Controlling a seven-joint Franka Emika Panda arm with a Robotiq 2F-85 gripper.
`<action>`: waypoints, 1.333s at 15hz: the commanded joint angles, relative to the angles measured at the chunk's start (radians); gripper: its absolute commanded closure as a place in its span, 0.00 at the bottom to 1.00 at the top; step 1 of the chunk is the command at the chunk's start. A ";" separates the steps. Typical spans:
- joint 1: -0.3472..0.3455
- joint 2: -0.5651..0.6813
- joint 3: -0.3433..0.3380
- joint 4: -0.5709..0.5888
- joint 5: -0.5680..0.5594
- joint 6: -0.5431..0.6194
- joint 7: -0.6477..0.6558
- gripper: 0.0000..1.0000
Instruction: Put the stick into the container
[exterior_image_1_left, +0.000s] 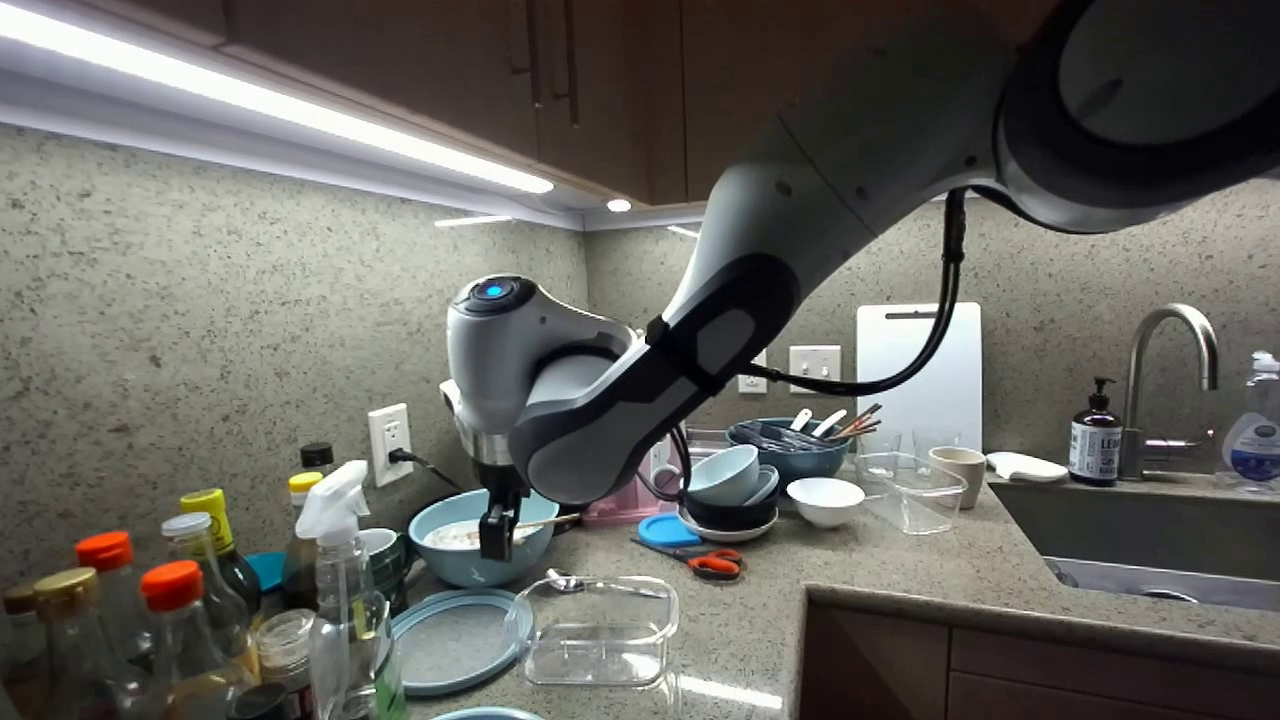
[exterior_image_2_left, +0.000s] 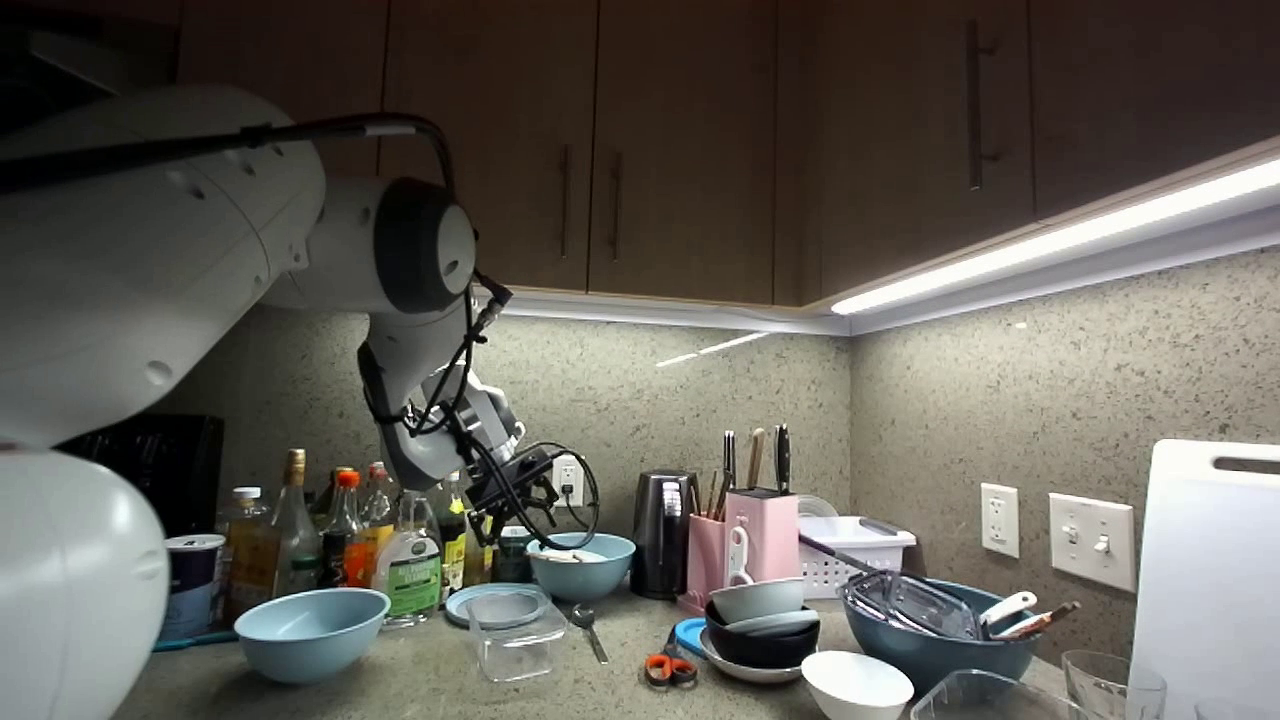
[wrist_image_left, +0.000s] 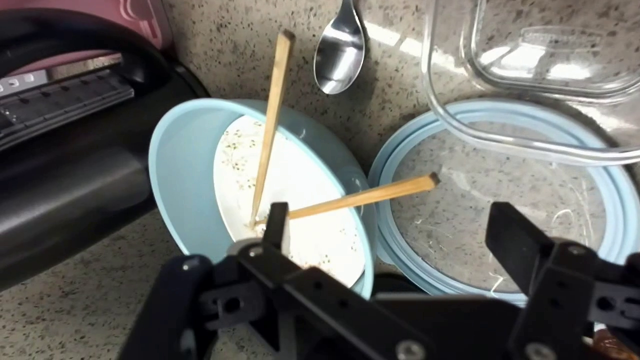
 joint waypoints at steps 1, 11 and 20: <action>0.006 0.001 -0.006 -0.013 0.027 0.000 -0.005 0.00; 0.001 0.060 -0.001 0.005 0.072 -0.027 -0.061 0.53; 0.018 0.054 -0.013 -0.003 0.051 -0.011 -0.048 0.95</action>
